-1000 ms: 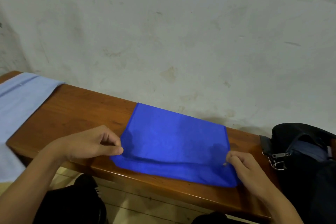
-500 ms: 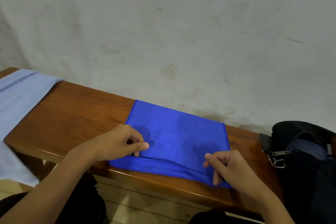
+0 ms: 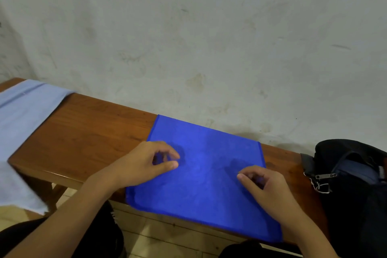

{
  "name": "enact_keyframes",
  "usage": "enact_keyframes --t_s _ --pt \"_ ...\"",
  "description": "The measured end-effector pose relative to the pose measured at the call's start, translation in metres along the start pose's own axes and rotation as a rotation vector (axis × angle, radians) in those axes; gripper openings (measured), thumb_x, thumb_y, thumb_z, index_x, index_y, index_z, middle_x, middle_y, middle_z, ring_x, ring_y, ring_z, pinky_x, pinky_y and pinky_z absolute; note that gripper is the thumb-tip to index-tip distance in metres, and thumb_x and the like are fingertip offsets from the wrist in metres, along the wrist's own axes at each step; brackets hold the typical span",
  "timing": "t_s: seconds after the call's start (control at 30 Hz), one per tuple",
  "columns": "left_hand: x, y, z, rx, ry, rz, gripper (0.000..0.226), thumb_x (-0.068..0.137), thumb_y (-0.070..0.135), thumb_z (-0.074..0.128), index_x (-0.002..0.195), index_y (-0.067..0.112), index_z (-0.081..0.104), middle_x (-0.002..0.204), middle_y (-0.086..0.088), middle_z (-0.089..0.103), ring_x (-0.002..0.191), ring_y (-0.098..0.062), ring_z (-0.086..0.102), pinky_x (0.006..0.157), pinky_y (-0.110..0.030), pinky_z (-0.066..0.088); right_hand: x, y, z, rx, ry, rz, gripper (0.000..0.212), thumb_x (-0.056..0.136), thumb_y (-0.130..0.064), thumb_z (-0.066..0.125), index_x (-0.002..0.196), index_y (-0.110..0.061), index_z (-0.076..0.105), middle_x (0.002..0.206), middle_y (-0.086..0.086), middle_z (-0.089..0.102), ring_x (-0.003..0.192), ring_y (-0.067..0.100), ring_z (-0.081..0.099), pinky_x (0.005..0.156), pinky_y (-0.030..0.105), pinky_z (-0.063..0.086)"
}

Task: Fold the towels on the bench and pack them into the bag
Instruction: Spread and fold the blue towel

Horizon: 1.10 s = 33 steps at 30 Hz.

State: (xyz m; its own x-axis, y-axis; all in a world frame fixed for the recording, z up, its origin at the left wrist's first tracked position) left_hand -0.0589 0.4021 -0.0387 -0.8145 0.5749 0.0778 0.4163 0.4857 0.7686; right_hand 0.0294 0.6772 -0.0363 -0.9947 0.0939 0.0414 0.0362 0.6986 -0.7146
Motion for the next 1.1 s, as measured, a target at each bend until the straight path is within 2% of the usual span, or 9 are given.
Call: enact_keyframes --t_s 0.1,0.2,0.3,0.47,0.57,0.77,0.9,0.97,1.1 --pt "0.006 -0.006 0.009 0.329 0.058 0.055 0.074 0.086 0.077 0.034 0.149 0.039 0.033 0.157 0.022 0.021 0.144 0.006 0.018 0.117 -0.020 0.020 0.006 -0.005 0.010 -0.230 0.040 -0.090 0.034 0.090 -0.058 0.048 0.122 -0.047 0.053 0.131 -0.038 0.047 0.126 -0.016 0.039 0.098 0.004 0.035" --pt "0.011 -0.015 0.032 0.571 -0.013 -0.001 0.081 0.087 0.079 0.008 0.155 0.038 -0.008 0.161 0.014 -0.021 0.146 -0.001 -0.021 0.122 -0.030 -0.008 0.015 -0.003 0.033 -0.372 0.026 -0.098 0.068 0.093 -0.071 0.016 0.151 -0.038 0.024 0.159 -0.026 0.008 0.147 -0.009 -0.004 0.112 0.005 0.004" --pt "0.009 -0.024 0.044 0.736 -0.047 -0.051 0.081 0.084 0.080 -0.007 0.154 0.040 -0.010 0.162 0.007 -0.018 0.147 -0.009 -0.023 0.121 -0.040 -0.011 0.017 0.013 0.053 -0.565 -0.068 -0.044 0.088 0.079 -0.081 -0.013 0.155 -0.036 -0.007 0.163 -0.015 -0.015 0.146 -0.001 -0.026 0.117 0.021 -0.016" --pt "-0.009 -0.022 0.048 0.784 -0.097 -0.065 0.090 0.072 0.085 -0.021 0.150 0.042 -0.019 0.159 0.007 -0.027 0.145 -0.013 -0.030 0.119 -0.042 -0.015 0.002 0.014 0.055 -0.686 -0.107 -0.025 0.086 0.069 -0.082 -0.028 0.147 -0.045 -0.023 0.160 -0.014 -0.025 0.145 0.006 -0.029 0.121 0.032 -0.015" --pt "-0.024 -0.020 0.050 0.733 -0.128 -0.051 0.085 0.078 0.087 -0.005 0.150 0.045 -0.017 0.159 0.010 -0.027 0.145 -0.009 -0.030 0.119 -0.041 -0.014 -0.012 0.009 0.057 -0.668 -0.078 -0.026 0.092 0.070 -0.085 -0.024 0.152 -0.044 -0.012 0.163 -0.013 -0.016 0.147 0.005 -0.024 0.123 0.033 -0.012" --pt "-0.009 0.013 0.035 0.693 0.121 0.078 0.078 0.091 0.075 0.024 0.152 0.028 0.034 0.162 0.007 0.022 0.149 -0.013 0.019 0.120 -0.039 0.010 0.002 -0.006 0.040 -0.407 0.156 0.016 0.081 0.088 -0.078 0.014 0.157 -0.035 0.021 0.164 -0.011 0.018 0.151 0.005 0.008 0.123 0.027 0.010" --pt "0.018 0.003 0.047 0.681 0.047 0.011 0.079 0.088 0.079 0.010 0.156 0.039 0.003 0.163 0.012 -0.012 0.149 -0.009 -0.019 0.122 -0.042 -0.004 0.022 0.003 0.057 -0.492 0.072 0.061 0.096 0.077 -0.084 -0.010 0.158 -0.036 0.003 0.167 -0.005 0.002 0.153 0.010 -0.007 0.124 0.031 -0.003" --pt "0.023 -0.009 0.054 0.712 -0.021 -0.071 0.083 0.082 0.081 0.001 0.154 0.042 -0.007 0.162 0.011 -0.019 0.148 -0.012 -0.024 0.122 -0.046 -0.008 0.026 0.008 0.065 -0.629 0.032 0.068 0.107 0.064 -0.083 -0.030 0.157 -0.037 -0.005 0.167 -0.003 -0.007 0.152 0.013 -0.013 0.124 0.036 -0.007" --pt "0.019 -0.019 0.059 0.737 -0.067 -0.191 0.089 0.075 0.083 -0.007 0.152 0.041 -0.016 0.161 0.006 -0.024 0.147 -0.017 -0.027 0.120 -0.049 -0.014 0.038 0.011 0.065 -0.657 -0.031 0.014 0.104 0.064 -0.084 -0.030 0.155 -0.040 -0.009 0.165 -0.008 -0.013 0.150 0.009 -0.018 0.123 0.035 -0.012"
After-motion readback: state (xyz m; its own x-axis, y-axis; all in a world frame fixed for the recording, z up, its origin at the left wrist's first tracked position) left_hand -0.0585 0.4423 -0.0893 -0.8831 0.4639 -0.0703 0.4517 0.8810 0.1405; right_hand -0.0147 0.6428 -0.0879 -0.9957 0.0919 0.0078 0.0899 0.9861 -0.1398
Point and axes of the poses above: each hand's wrist, its own x-axis towards the middle knuckle, its own z-axis out of the palm, y = z × x, the point moved 8 cm from there along x, towards the middle knuckle
